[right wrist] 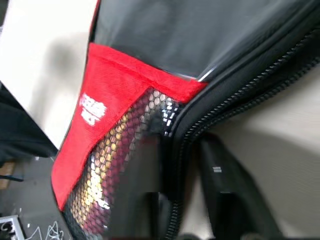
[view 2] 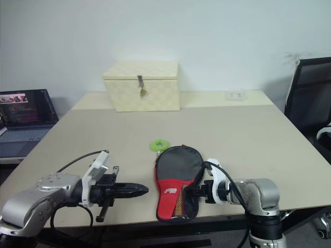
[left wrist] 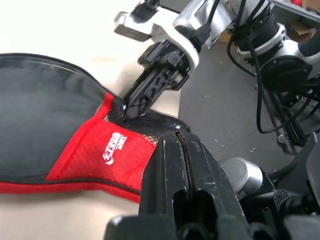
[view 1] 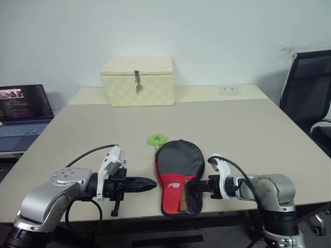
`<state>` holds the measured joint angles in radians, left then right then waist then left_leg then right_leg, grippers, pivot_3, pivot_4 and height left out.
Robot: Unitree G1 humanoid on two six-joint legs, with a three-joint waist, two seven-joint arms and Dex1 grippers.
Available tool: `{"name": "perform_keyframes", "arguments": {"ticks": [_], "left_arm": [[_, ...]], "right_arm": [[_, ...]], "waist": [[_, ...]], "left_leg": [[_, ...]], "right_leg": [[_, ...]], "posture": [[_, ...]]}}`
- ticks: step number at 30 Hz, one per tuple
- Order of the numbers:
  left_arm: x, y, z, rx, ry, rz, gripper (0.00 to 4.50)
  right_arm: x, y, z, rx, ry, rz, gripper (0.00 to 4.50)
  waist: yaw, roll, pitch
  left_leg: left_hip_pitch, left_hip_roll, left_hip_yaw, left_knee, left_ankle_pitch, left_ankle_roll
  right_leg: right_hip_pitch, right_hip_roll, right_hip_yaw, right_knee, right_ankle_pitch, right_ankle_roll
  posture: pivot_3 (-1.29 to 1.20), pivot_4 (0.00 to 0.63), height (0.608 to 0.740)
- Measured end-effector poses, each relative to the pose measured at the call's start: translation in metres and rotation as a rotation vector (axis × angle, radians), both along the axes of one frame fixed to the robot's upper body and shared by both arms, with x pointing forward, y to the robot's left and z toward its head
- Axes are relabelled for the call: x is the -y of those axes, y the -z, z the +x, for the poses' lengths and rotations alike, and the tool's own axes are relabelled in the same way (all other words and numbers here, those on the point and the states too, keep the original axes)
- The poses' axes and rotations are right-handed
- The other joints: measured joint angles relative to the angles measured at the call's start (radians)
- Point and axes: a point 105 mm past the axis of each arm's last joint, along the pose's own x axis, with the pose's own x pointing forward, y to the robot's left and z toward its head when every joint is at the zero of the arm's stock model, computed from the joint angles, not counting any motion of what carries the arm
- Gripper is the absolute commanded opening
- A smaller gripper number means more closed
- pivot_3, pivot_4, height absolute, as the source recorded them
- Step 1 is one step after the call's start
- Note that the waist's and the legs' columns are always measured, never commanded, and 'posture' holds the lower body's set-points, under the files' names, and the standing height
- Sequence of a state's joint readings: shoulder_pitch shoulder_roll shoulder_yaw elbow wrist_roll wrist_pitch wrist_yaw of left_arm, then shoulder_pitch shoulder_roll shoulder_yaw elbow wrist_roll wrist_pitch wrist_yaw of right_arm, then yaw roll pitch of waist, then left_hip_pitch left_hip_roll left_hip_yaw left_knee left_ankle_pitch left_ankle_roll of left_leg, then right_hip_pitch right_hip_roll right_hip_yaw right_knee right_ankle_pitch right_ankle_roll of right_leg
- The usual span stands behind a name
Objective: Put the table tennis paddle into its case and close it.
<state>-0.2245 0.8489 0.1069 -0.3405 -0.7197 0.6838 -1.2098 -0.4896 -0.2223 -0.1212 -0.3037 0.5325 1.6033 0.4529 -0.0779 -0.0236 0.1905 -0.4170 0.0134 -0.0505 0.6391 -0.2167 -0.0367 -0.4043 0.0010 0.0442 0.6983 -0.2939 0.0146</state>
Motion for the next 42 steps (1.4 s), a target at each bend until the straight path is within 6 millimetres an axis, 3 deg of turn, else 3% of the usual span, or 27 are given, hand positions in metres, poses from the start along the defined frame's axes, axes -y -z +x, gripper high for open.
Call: {"name": "perform_keyframes", "arguments": {"ticks": [4,6,10,13,14,19,27,34,38,42], "left_arm": [[-0.010,-0.001,0.012,0.022,-0.083,0.006,0.00],[-0.013,0.000,0.017,0.026,-0.115,0.009,0.00],[-0.014,-0.005,0.033,0.081,-0.183,-0.009,0.00],[-0.017,-0.010,0.060,0.172,-0.308,-0.020,0.00],[-0.020,-0.011,0.070,0.201,-0.356,-0.007,0.00],[-0.034,-0.005,0.107,0.236,-0.536,0.041,1.63],[-0.025,0.009,0.162,0.222,-0.646,0.119,4.46],[-0.008,0.007,0.201,0.201,-0.684,0.159,4.46],[0.009,0.022,0.208,0.142,-0.659,0.208,4.46],[0.012,0.041,0.207,0.084,-0.672,0.266,4.46]], "right_arm": [[0.025,-0.014,-0.004,0.123,-0.063,-0.138,3.76],[0.026,-0.028,-0.004,0.201,-0.103,-0.144,4.48],[0.002,-0.070,0.006,0.396,-0.215,-0.048,4.48],[-0.021,-0.092,0.012,0.504,-0.262,0.049,4.48],[-0.027,-0.089,0.014,0.505,-0.268,0.052,4.48],[-0.047,-0.050,0.021,0.452,-0.268,-0.018,4.50],[-0.055,-0.040,0.023,0.465,-0.247,-0.032,4.50],[-0.057,-0.038,0.026,0.472,-0.213,-0.042,4.50],[-0.057,-0.037,0.028,0.473,-0.181,-0.055,4.50],[-0.054,-0.032,0.029,0.460,-0.153,-0.073,4.50]], "waist": [[0.007,0.000,0.000],[0.012,0.000,0.000],[0.012,0.000,0.000],[0.020,-0.001,0.000],[0.022,-0.002,-0.001],[0.028,-0.002,-0.001],[0.046,-0.002,-0.001],[0.046,-0.002,-0.001],[0.044,-0.002,-0.001],[0.039,-0.002,-0.001]], "left_leg": [[0.000,-0.001,0.000,0.000,0.000,0.000],[0.000,0.000,0.000,0.000,0.000,0.000],[0.001,0.000,0.001,0.000,0.000,0.000],[0.000,0.001,-0.001,0.001,0.000,0.000],[0.000,0.000,-0.001,0.001,0.000,0.000],[-0.003,-0.002,0.000,0.001,0.000,0.000],[-0.004,-0.002,-0.002,0.003,0.000,0.000],[-0.005,-0.003,-0.002,0.003,0.000,0.000],[-0.005,-0.004,-0.001,0.003,0.000,0.000],[-0.005,-0.004,-0.002,0.003,0.000,0.000]], "right_leg": [[0.000,0.000,-0.001,-0.001,-0.002,0.003],[0.000,0.000,-0.001,-0.001,-0.002,0.004],[0.000,0.002,0.000,-0.001,-0.002,0.004],[0.001,0.002,-0.001,-0.001,-0.002,0.003],[0.001,0.002,-0.001,-0.001,-0.002,0.003],[-0.001,-0.001,-0.001,-0.001,0.001,0.001],[-0.001,0.000,-0.004,0.000,0.002,0.001],[-0.001,0.000,-0.004,-0.001,0.002,0.001],[-0.001,0.000,-0.004,-0.001,0.002,0.001],[-0.002,0.001,-0.004,0.000,0.002,0.001]], "posture": [[0.00,0.150,0.740],[0.00,0.150,0.740],[0.00,0.150,0.740],[0.00,0.150,0.740],[0.00,0.150,0.740],[0.00,0.150,0.740],[0.00,0.150,0.740],[0.00,0.150,0.740],[0.00,0.150,0.740],[0.00,0.150,0.740]]}}
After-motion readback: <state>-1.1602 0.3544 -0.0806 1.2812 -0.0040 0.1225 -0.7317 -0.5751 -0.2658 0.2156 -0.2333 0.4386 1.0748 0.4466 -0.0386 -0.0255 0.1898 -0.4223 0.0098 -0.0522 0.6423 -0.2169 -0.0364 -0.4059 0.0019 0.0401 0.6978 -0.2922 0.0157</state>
